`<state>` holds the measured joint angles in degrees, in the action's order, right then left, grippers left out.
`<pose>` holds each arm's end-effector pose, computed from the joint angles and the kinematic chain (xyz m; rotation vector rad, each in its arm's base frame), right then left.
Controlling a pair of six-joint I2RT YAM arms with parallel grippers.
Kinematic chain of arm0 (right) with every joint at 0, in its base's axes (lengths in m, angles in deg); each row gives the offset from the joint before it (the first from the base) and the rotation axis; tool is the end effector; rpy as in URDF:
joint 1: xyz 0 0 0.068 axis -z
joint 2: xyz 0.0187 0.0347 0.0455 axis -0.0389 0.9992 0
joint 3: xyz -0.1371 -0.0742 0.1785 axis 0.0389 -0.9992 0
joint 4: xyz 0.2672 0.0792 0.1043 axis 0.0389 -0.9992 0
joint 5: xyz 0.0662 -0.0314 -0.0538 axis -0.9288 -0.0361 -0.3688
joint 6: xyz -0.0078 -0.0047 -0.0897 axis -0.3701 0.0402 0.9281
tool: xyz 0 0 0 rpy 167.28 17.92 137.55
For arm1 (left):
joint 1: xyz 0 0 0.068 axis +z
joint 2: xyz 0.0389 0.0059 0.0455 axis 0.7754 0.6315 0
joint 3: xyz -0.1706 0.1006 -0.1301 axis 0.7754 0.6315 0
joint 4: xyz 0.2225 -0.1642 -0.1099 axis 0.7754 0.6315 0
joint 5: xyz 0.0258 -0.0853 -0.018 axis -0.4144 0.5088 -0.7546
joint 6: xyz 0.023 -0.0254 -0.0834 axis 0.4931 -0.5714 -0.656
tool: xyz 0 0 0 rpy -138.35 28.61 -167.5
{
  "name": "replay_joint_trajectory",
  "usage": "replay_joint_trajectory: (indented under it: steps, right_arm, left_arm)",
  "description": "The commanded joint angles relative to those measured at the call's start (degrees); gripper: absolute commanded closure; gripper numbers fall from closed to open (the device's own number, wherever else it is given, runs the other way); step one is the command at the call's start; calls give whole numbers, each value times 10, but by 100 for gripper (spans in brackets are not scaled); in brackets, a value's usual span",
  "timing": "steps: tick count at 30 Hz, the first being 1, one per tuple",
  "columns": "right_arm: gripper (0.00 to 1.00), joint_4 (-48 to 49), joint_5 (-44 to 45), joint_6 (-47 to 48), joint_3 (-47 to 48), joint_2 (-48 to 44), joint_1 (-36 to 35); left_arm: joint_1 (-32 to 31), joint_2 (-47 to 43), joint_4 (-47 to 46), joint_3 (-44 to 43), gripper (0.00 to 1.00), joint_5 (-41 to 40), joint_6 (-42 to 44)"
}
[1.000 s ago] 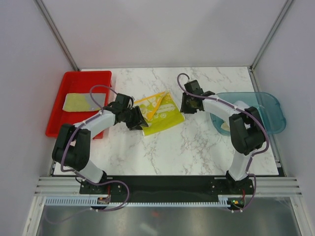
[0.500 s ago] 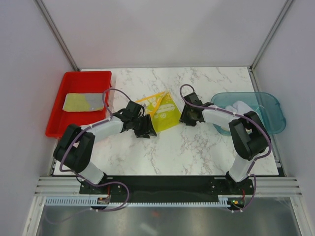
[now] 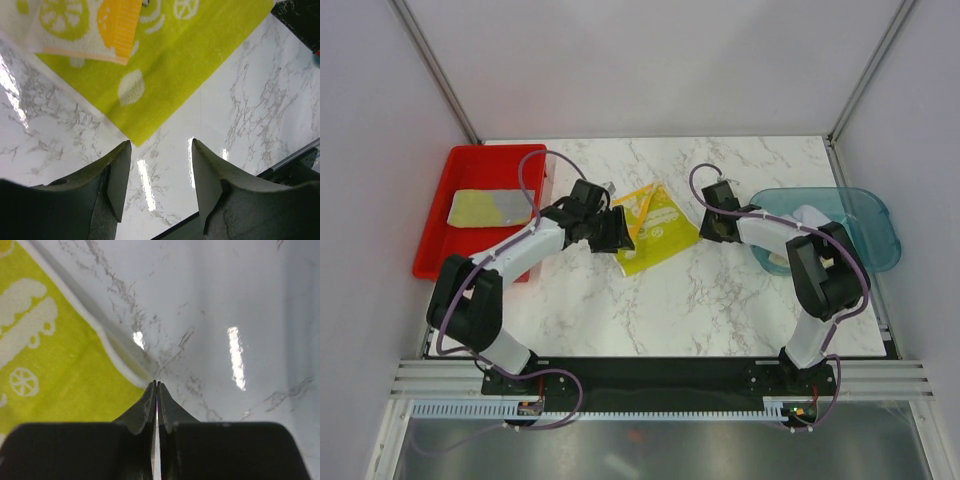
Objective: Fold and stack the towels
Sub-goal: Fold the towel
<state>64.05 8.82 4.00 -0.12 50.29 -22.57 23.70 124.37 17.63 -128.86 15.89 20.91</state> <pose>0.3781 0.1562 0.0688 0.3722 2.4785 0.1918 0.3308 -0.1923 0.1285 0.0256 2.6283 -0.7069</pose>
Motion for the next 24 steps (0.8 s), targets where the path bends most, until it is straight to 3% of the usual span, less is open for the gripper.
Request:
replay_joint_trajectory:
  steps: [1, 8, 14, 18, 24]
  right_arm:
    - [94, 25, 14, 88, 48, 13, 30]
    - [89, -16, -18, 113, 124, 19, 57]
    - [78, -24, -60, -9, 79, -37, 21]
    - [79, 50, -75, -53, 40, -30, 7]
    - [84, 93, -83, -66, 52, 30, 5]
  left_arm:
    - [11, 26, 9, -77, 41, -27, 48]
    - [17, 105, 8, -163, 43, -17, 101]
    - [6, 145, -8, -196, 43, -42, 160]
    - [-7, 171, -38, -194, 47, 49, 167]
    - [-34, 228, -47, -207, 54, 27, 169]
